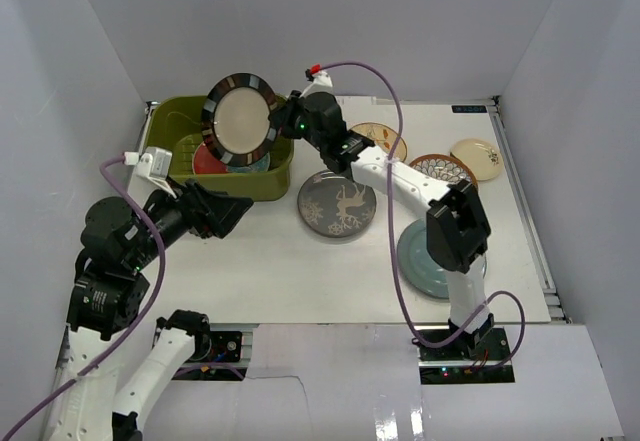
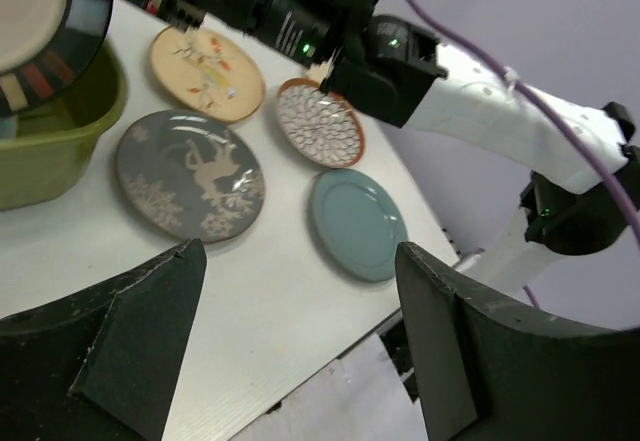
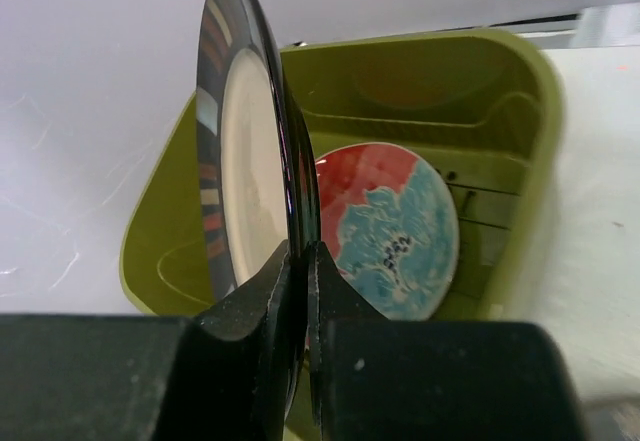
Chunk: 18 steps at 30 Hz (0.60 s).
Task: Place the plates into the plastic bin on the countertop
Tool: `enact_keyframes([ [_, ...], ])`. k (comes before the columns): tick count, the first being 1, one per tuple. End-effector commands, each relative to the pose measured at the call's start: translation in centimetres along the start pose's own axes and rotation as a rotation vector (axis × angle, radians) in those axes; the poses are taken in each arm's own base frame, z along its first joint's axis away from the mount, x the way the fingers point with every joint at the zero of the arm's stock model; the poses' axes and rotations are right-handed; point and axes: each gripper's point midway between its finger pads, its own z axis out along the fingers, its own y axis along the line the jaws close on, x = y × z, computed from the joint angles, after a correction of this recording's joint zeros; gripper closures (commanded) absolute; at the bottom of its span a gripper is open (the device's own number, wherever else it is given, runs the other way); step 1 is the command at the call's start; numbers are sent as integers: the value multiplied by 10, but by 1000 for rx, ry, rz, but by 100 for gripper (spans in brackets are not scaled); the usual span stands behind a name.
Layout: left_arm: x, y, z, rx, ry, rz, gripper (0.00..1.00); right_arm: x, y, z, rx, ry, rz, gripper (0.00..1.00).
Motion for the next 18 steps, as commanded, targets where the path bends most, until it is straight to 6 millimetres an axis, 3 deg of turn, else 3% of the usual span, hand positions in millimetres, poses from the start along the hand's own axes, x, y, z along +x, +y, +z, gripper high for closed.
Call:
enact_keyframes([
  [1,39,55,0,-224,73,-39,13,-67,77,8,-247,-178,89,92],
  [2,48,60,1,-232,94,-50,14,-74,85,12,-268,-192,96,92],
  [3,57,58,1,-209,119,-64,14,-53,75,30,-251,-157,98,92],
  [5,77,67,5,-211,165,-86,14,-53,81,40,-270,-147,100,92],
  [6,79,70,5,-219,168,-83,14,-36,71,54,-254,-120,98,92],
  [9,77,72,5,-228,161,-58,14,-20,65,67,-251,-95,106,92],
  [13,69,67,6,-220,142,-41,15,1,55,76,-241,-52,122,92],
  [18,84,75,8,-230,175,-67,15,32,37,79,-187,5,122,91],
])
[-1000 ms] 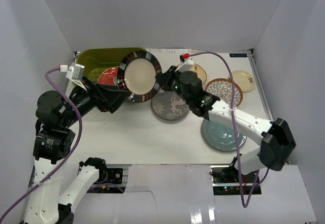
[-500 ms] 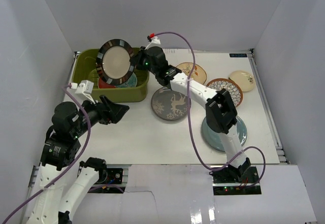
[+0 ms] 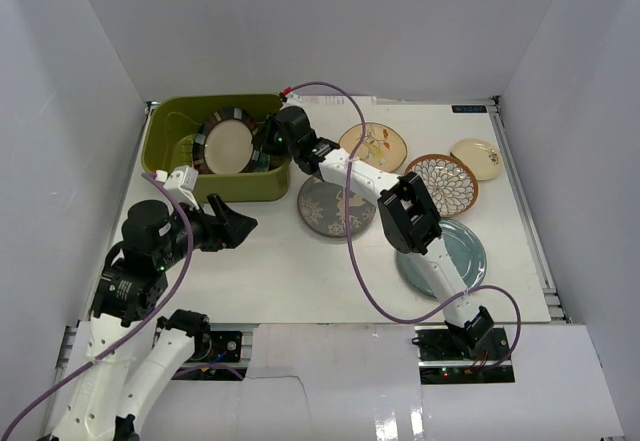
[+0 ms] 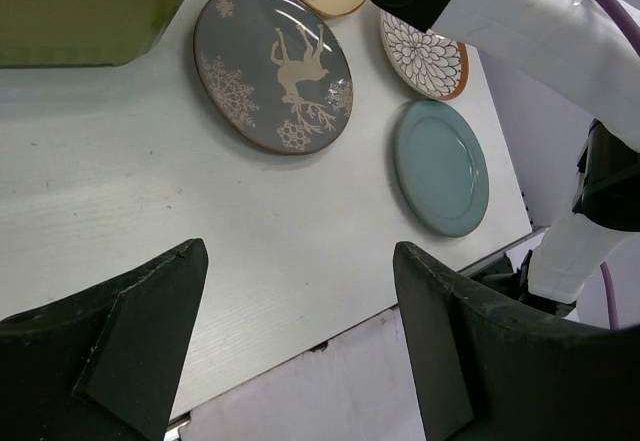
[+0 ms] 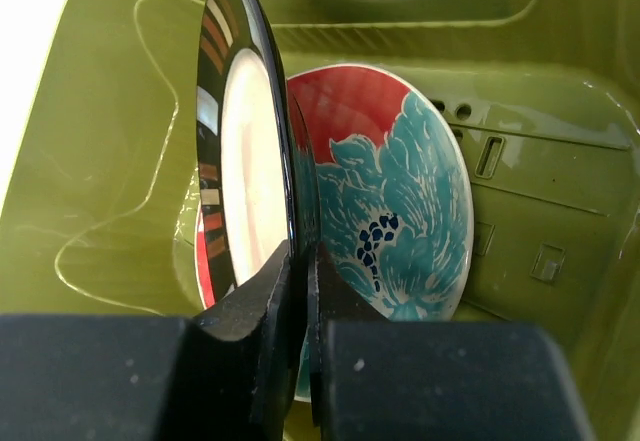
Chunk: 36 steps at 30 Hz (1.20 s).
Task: Place the plates into the plastic bin on the countertop
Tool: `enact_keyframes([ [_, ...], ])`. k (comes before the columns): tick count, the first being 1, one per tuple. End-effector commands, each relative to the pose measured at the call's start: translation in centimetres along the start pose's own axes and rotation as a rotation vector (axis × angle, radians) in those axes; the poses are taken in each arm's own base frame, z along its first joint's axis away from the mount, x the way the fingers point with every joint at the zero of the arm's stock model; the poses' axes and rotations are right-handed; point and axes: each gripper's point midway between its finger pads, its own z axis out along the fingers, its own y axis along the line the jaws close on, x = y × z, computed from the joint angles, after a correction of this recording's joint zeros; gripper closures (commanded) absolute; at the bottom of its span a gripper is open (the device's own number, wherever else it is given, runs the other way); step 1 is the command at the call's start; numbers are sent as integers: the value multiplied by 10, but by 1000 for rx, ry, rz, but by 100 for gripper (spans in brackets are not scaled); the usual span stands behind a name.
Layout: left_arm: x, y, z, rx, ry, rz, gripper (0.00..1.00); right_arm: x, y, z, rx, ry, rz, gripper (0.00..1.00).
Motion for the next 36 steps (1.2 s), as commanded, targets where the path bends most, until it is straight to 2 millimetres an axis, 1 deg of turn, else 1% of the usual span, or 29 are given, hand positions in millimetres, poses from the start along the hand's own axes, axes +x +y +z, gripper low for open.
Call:
enact_keyframes([
  [1,1,1,2,5,-6,7,15,-62,69,-22,-191,-173,33,87],
  [2,2,3,3,-2,-5,0,14,-60,70,-23,-184,-171,27,73],
  [3,6,7,5,-14,5,-5,14,-56,66,-22,-169,-162,17,64],
  [4,8,9,7,-24,10,-9,15,-48,60,-21,-144,-141,9,56],
  [5,9,12,7,-37,9,-16,15,-48,61,-24,-131,-146,0,42],
  [6,15,18,10,-53,21,-24,15,-45,59,-26,-117,-144,-17,37],
  [7,17,21,11,-64,25,-33,15,-37,52,-26,-91,-136,-27,29],
  [8,19,24,12,-78,27,-41,16,-41,56,-31,-89,-144,-34,25],
  [10,26,32,15,-106,34,-66,17,-40,53,-34,-65,-144,-66,20],
  [11,28,34,15,-112,36,-74,17,-44,57,-38,-62,-151,-77,16],
  [12,29,36,17,-123,33,-98,19,-46,57,-40,-51,-156,-92,12],
  [13,35,40,20,-131,44,-115,19,-50,55,-42,-28,-169,-120,8],
  [14,37,42,21,-136,45,-132,19,-56,60,-49,-19,-177,-140,2],
  [15,37,47,24,-169,34,-178,20,-59,60,-51,2,-186,-161,4],
  [16,43,55,28,-199,38,-210,21,-70,60,-59,44,-219,-198,10],
  [18,49,60,37,-218,49,-285,21,-77,56,-67,100,-233,-238,10],
  [19,63,67,44,-228,79,-314,21,-81,58,-72,109,-239,-259,10],
  [20,64,65,49,-203,76,-328,21,-78,53,-75,133,-222,-279,10],
  [21,69,62,53,-184,94,-364,21,-79,48,-78,168,-227,-298,10],
  [22,72,63,55,-180,97,-380,20,-79,49,-81,182,-228,-322,10],
  [24,78,68,62,-176,92,-397,19,-77,40,-84,226,-212,-384,10],
  [26,80,70,69,-177,92,-418,18,-76,37,-88,249,-193,-431,10],
  [28,89,74,77,-190,133,-447,18,-78,37,-94,262,-192,-459,10],
  [32,99,79,92,-193,152,-498,19,-87,42,-106,267,-190,-520,10],
  [33,102,78,95,-189,157,-499,21,-84,38,-109,275,-178,-526,5],
  [34,101,80,98,-207,140,-513,22,-93,47,-121,255,-200,-520,3],
  [35,102,80,104,-212,138,-514,23,-95,50,-129,241,-209,-517,0],
  [36,107,74,109,-207,155,-505,24,-112,67,-154,197,-249,-495,20],
])
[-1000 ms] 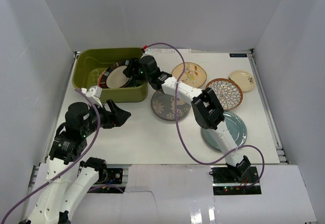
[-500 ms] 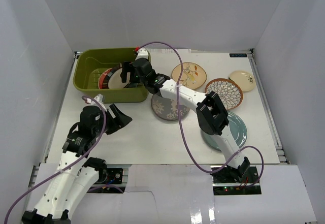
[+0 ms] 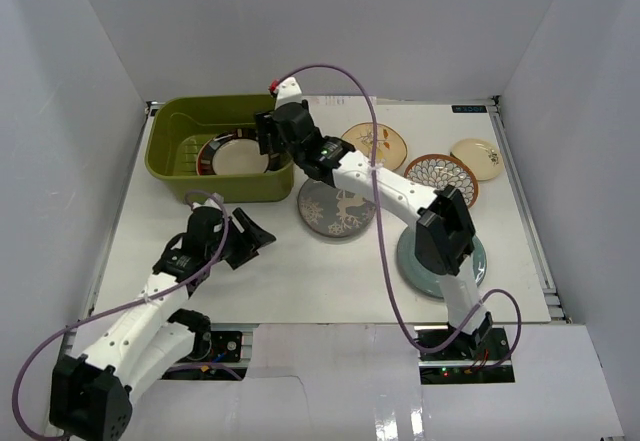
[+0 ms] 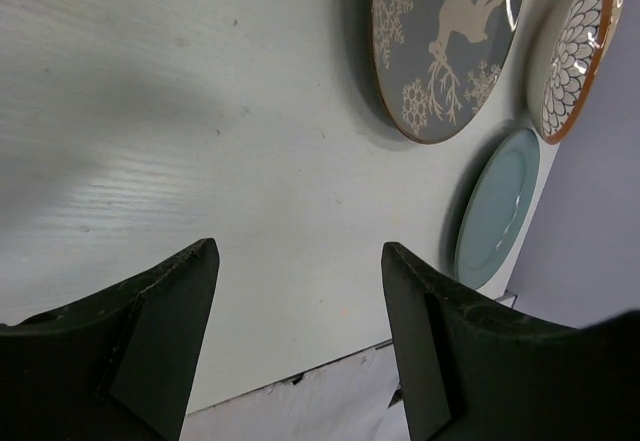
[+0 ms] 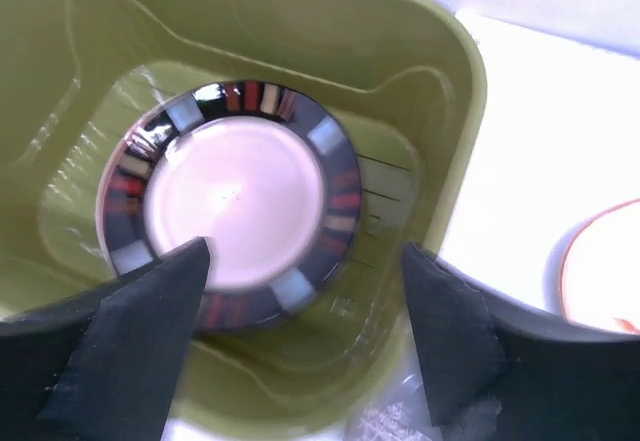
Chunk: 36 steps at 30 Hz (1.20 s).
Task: Place the plates into the plastic bin on the countertop
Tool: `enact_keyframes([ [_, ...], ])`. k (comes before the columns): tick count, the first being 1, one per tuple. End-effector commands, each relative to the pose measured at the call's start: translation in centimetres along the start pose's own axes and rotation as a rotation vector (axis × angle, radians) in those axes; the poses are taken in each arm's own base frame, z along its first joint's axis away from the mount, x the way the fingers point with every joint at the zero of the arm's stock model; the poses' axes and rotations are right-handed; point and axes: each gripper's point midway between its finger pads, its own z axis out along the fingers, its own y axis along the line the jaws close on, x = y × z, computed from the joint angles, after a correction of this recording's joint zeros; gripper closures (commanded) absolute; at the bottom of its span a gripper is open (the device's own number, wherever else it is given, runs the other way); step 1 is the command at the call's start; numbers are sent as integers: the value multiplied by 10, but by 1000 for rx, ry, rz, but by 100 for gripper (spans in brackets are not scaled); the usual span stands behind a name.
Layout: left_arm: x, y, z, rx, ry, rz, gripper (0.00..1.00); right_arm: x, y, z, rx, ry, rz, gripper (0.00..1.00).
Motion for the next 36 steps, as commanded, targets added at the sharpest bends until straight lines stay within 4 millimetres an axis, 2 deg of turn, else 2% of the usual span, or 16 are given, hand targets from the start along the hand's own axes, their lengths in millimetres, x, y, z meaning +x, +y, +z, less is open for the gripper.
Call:
enact_keyframes([
  [1,2,-22,14,48,-23,-8,24,-61,-11,-60,-25,-136,29,28],
  [2,2,-19,27,8,-36,-22,24,-64,-13,-73,-36,-156,45,33],
  [3,14,-30,32,15,-12,6,24,-89,-20,-105,-51,-212,78,55],
  [5,14,-35,46,-17,-68,-11,25,-64,-33,-123,-49,-199,111,67],
  [6,30,-36,57,-37,-42,9,25,-84,-41,-157,-72,-262,148,66],
  [7,33,-38,62,-42,-51,5,25,-48,-50,-160,-63,-218,156,65],
  [9,37,-38,77,-61,-88,-27,24,-51,-67,-201,-73,-274,209,63],
  [10,36,-39,82,-64,-106,-37,25,-42,-74,-209,-67,-270,234,63],
  [11,30,-41,87,-65,-146,-50,25,-8,-85,-213,-45,-222,228,62],
  [12,31,-42,92,-66,-155,-70,24,-14,-93,-236,-59,-265,263,62],
  [15,31,-42,112,-84,-178,-95,25,21,-112,-264,-58,-252,325,62],
  [22,34,-33,151,-153,-210,-134,30,79,-129,-288,-64,-178,386,61],
  [26,29,-31,162,-174,-247,-153,51,91,-124,-288,-96,-150,399,62],
  [31,21,-28,169,-189,-299,-159,62,101,-120,-286,-116,-118,407,61],
  [35,19,-20,165,-180,-327,-160,85,110,-115,-286,-142,-93,423,61],
  [36,16,-21,162,-172,-336,-158,99,112,-114,-286,-146,-90,427,61],
])
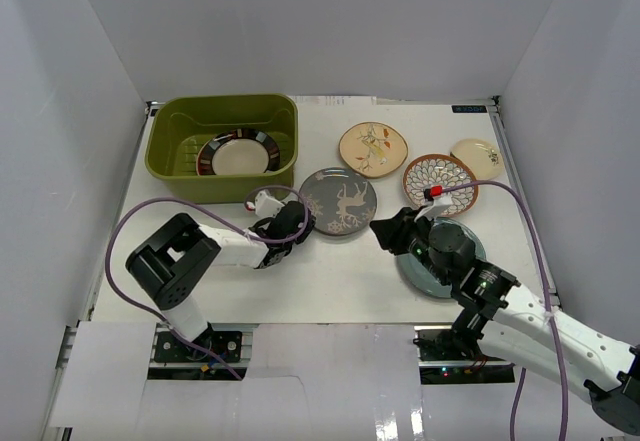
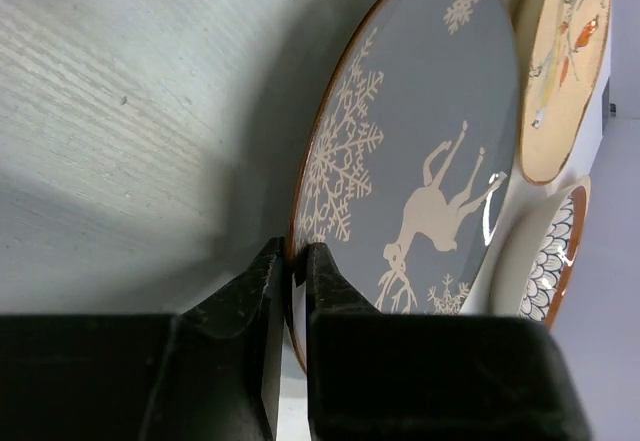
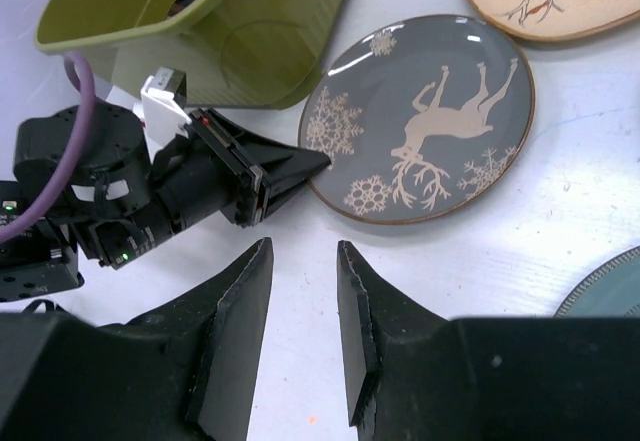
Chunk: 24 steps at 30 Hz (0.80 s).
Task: Place the plates into the plastic bin on the countertop
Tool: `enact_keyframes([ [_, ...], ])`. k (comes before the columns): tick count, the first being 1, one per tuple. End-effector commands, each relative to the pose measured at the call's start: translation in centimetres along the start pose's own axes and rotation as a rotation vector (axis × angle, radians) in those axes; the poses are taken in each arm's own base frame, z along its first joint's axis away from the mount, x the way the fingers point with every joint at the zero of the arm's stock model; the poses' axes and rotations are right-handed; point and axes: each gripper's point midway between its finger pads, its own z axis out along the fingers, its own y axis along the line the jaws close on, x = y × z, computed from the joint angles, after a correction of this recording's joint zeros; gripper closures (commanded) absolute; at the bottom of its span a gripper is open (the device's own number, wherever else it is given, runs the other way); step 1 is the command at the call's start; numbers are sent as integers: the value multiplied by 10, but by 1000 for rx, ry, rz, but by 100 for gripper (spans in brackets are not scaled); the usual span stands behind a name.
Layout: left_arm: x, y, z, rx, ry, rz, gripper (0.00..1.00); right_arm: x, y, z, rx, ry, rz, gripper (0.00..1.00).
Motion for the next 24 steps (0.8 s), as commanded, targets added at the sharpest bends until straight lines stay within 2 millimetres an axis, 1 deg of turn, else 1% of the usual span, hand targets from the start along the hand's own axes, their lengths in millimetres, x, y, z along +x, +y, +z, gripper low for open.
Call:
enact_keyframes([
  [1,-8,30,-3,-59,-50,60,100,-2,9,-2,-46,-12,51,61],
  [3,-12,33,-8,-56,-59,85,100,0,10,-4,-56,-3,60,61],
  [5,-15,34,-19,-26,-51,90,100,-3,12,-6,-66,-14,69,61],
  [6,-16,33,-24,-10,-44,93,100,1,9,-8,-52,3,62,61],
  [7,-20,19,-34,50,-40,86,100,-2,9,-9,-49,-1,61,61],
  [8,-18,25,-40,62,-22,93,100,-5,9,-10,-46,-10,61,60],
  [9,-16,18,-47,109,5,108,100,-9,10,-11,-46,-17,62,59],
  [10,-20,5,-61,167,11,92,100,-12,11,-12,-48,-23,62,58],
  [11,-19,9,-67,179,26,96,100,-13,11,-13,-47,-25,58,52],
  [13,-19,1,-84,240,55,99,100,-19,14,-14,-50,-34,58,43],
  [14,-27,-15,-101,315,52,80,100,-19,13,-14,-45,-32,52,35],
  [15,-28,-14,-109,337,59,82,100,-23,14,-14,-43,-41,48,32],
  [17,-31,-20,-126,389,76,92,100,-25,10,-13,-19,-49,37,28],
  [18,-40,-36,-145,465,66,68,100,-28,8,-13,-9,-59,36,27],
  [20,-43,-47,-166,540,85,84,100,-37,7,-14,3,-90,46,27],
  [21,-50,-61,-184,606,84,68,100,-39,8,-14,4,-94,45,27],
  [23,-51,-75,-204,680,116,68,100,-48,7,-15,16,-115,44,27],
  [24,-57,-86,-220,728,117,63,100,-51,7,-16,17,-122,45,28],
])
